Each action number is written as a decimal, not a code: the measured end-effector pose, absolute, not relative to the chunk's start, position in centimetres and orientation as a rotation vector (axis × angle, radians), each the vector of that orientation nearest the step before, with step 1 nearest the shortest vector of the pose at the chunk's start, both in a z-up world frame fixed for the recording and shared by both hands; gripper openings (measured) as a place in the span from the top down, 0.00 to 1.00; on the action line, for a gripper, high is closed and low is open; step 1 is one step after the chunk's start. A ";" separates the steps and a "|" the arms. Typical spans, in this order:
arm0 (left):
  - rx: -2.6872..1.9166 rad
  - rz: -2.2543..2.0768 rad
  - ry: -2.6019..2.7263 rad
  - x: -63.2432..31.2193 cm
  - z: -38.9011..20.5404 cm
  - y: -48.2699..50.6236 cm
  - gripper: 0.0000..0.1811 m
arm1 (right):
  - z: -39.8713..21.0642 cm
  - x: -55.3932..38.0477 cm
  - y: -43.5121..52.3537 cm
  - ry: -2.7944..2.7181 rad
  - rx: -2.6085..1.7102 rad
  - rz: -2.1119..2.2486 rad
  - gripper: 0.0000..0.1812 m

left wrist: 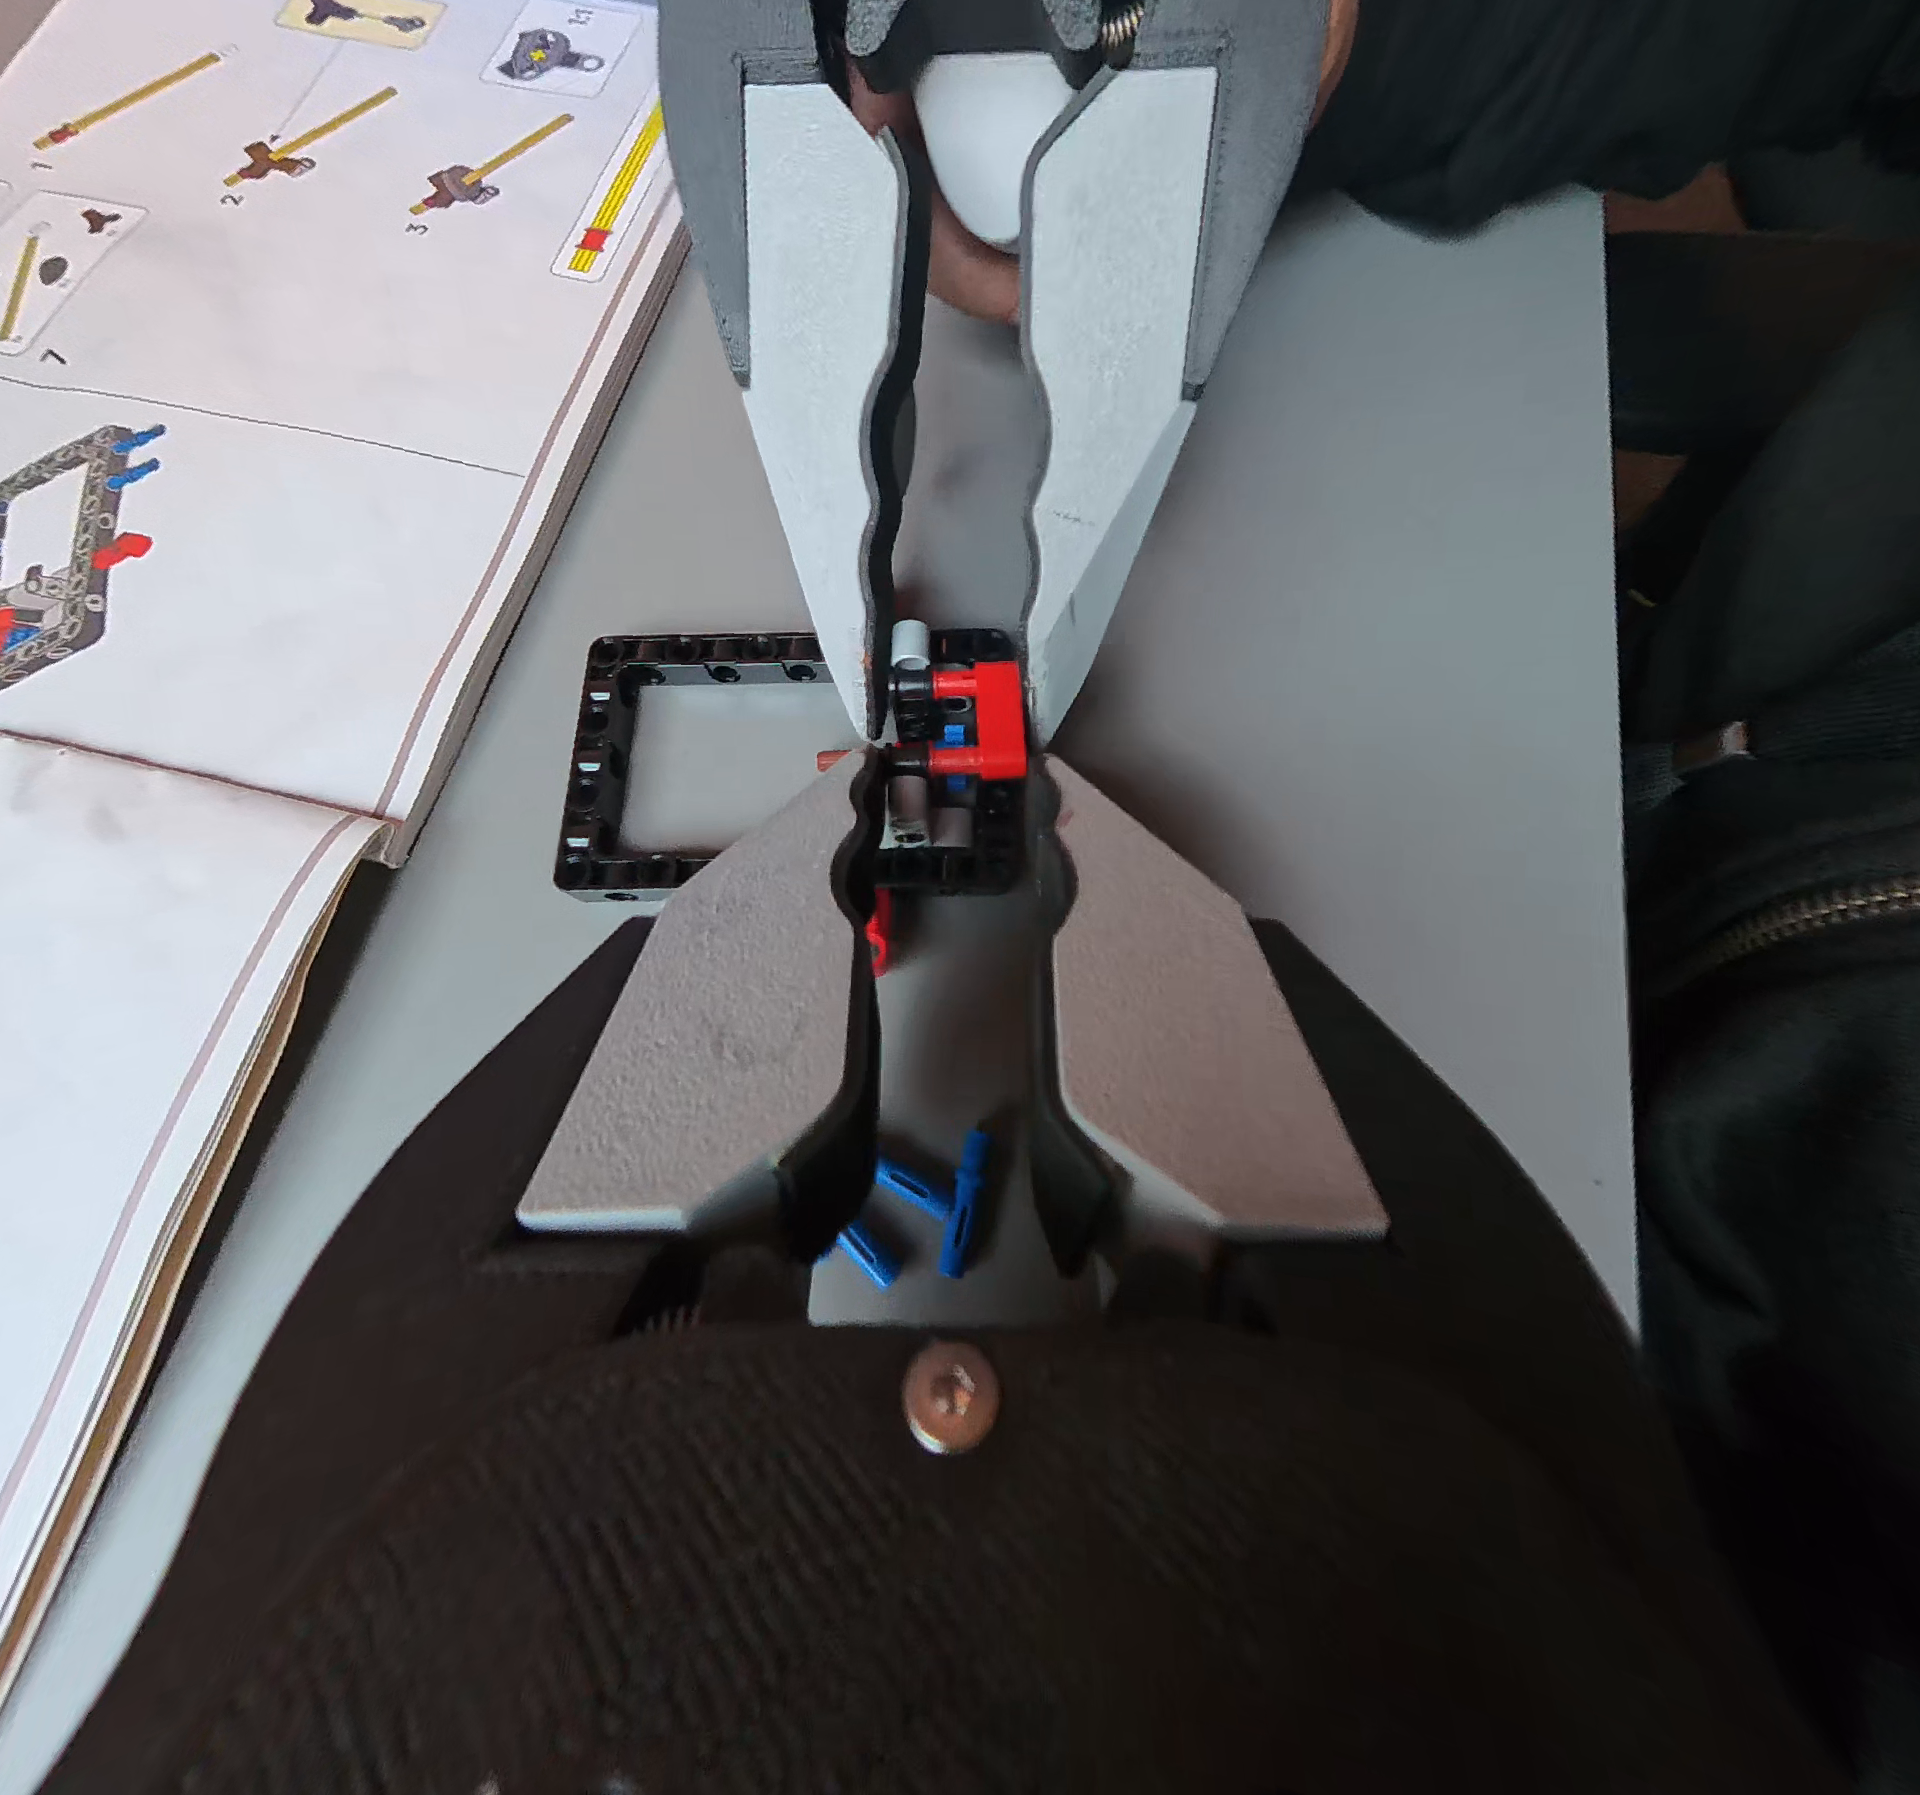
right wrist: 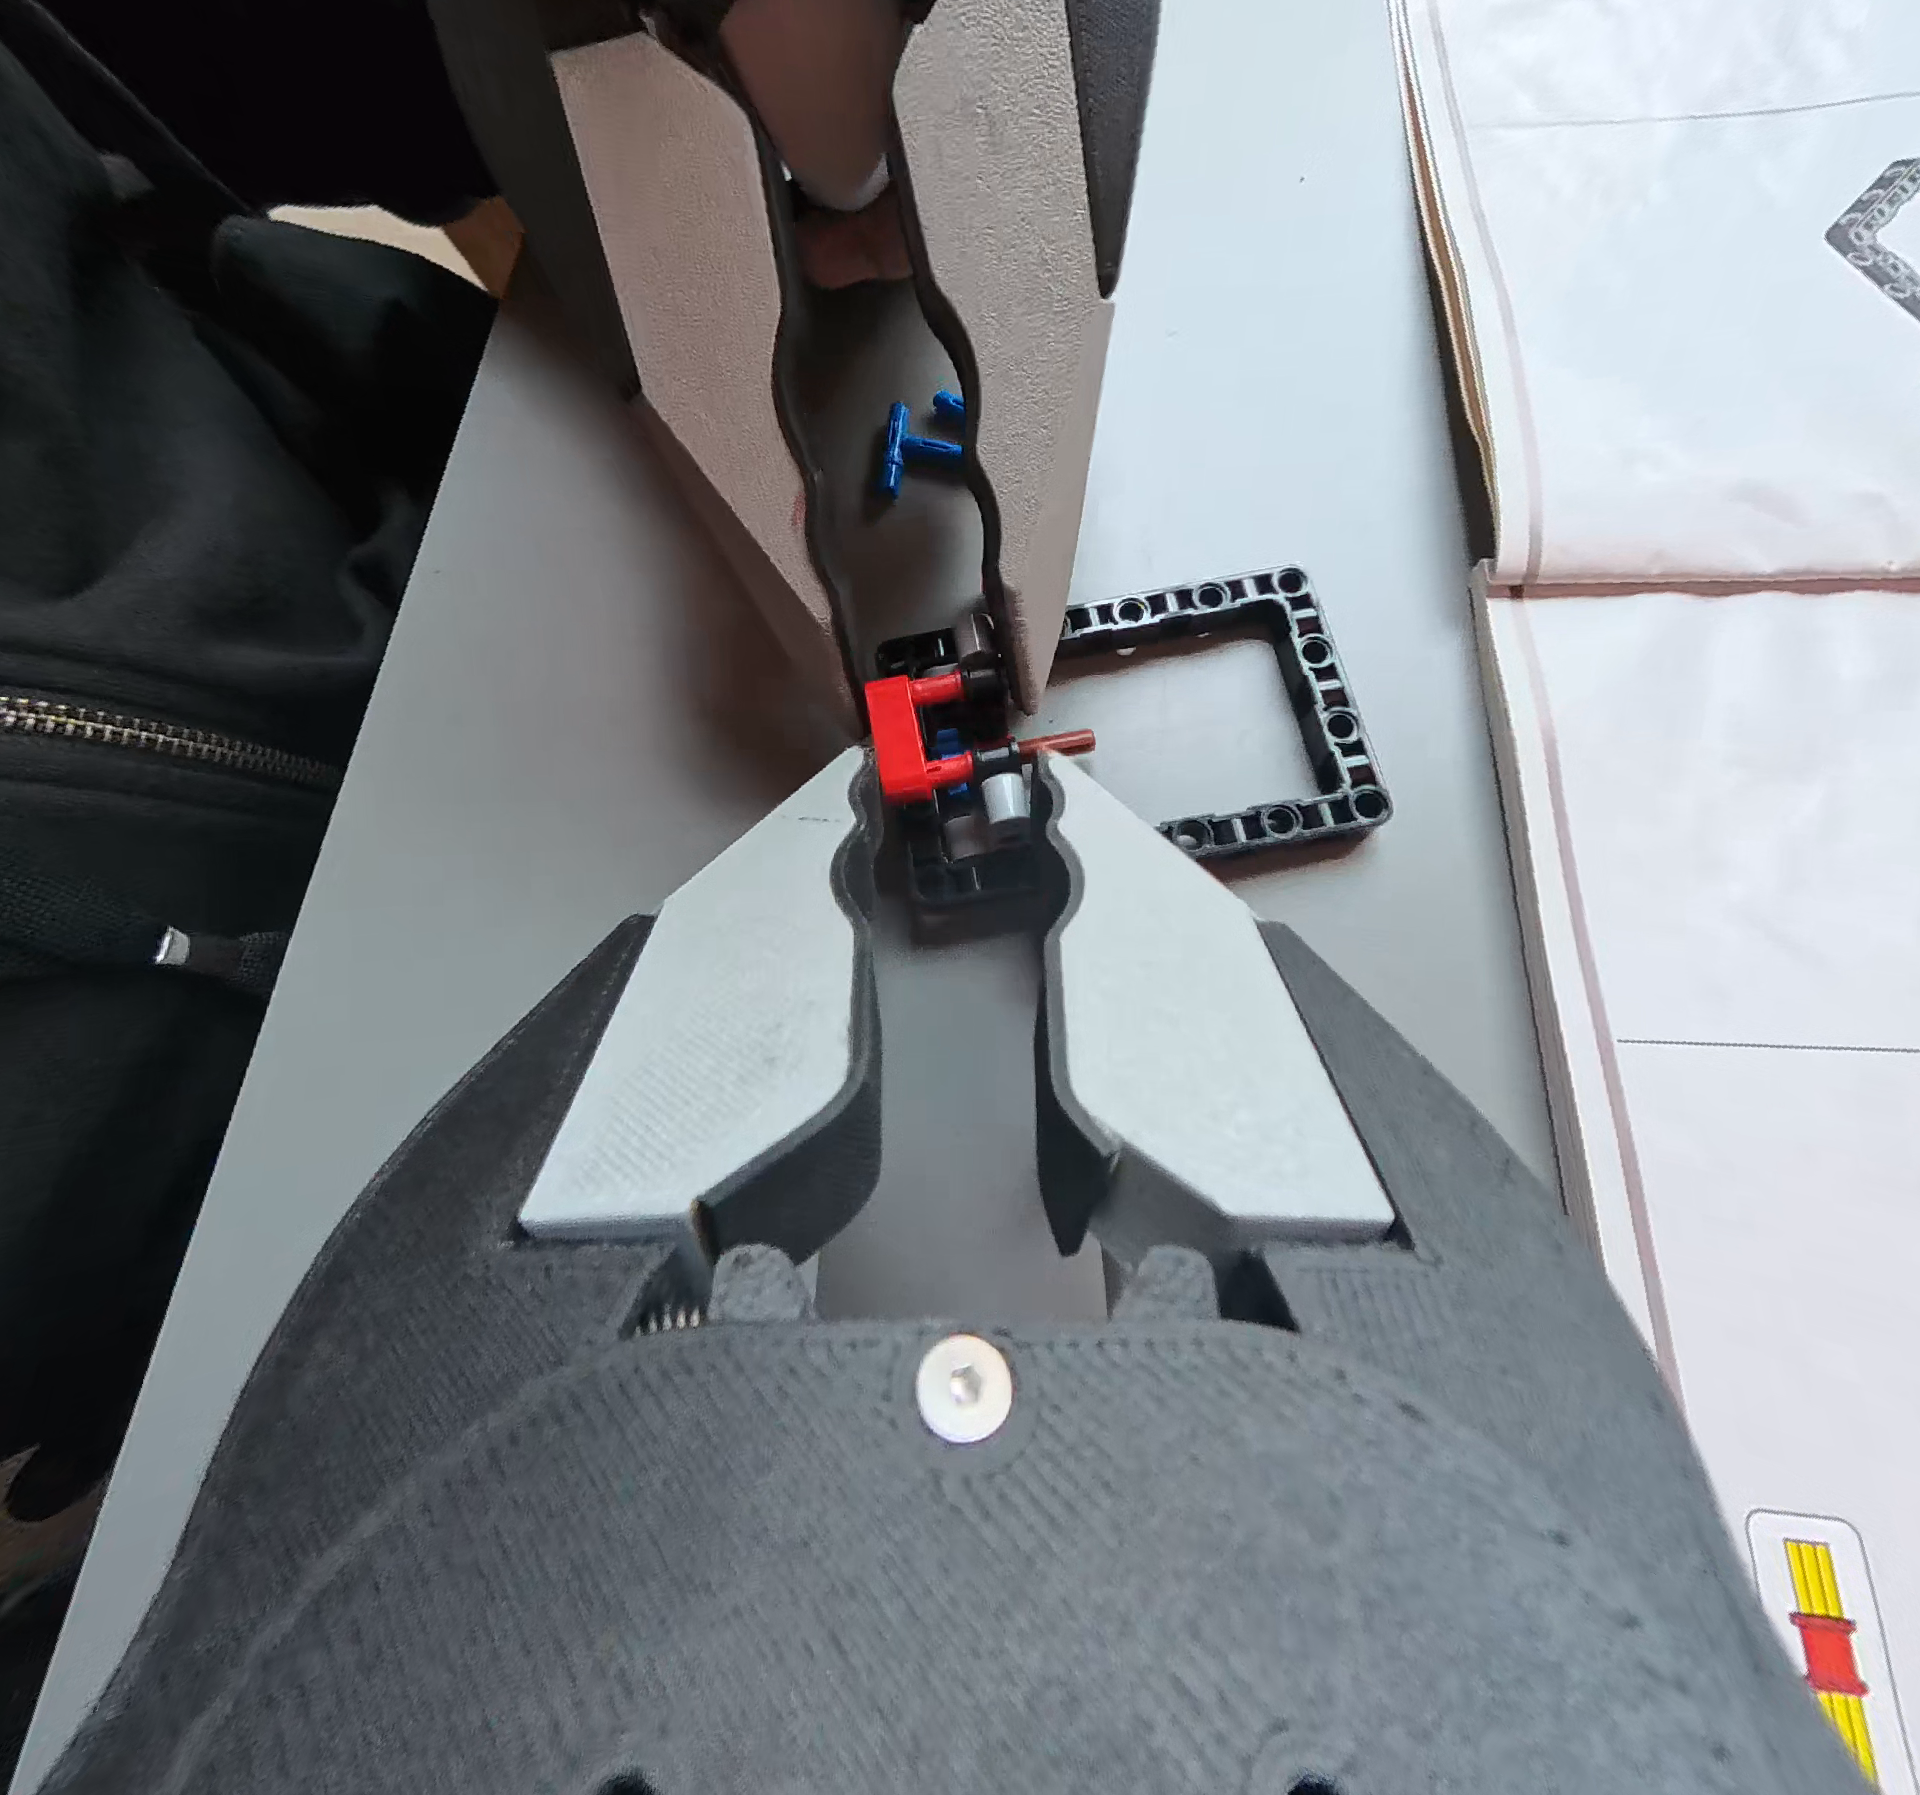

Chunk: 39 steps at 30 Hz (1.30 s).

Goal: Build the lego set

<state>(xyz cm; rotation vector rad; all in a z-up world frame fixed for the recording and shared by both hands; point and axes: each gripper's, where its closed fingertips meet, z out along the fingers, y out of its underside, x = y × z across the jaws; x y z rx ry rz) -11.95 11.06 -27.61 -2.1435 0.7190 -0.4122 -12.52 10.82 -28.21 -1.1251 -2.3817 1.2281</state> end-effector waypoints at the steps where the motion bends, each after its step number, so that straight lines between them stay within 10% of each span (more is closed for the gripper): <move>1: -2.146 -0.436 0.708 -11.9 -27.5 11.0 0.87 | -28.3 -12.5 10.8 -2.388 -1.126 1.223 0.86; 39: -2.164 -0.509 0.728 -11.9 -27.8 10.9 0.88 | -28.5 -12.1 10.7 -2.461 -1.017 1.182 0.88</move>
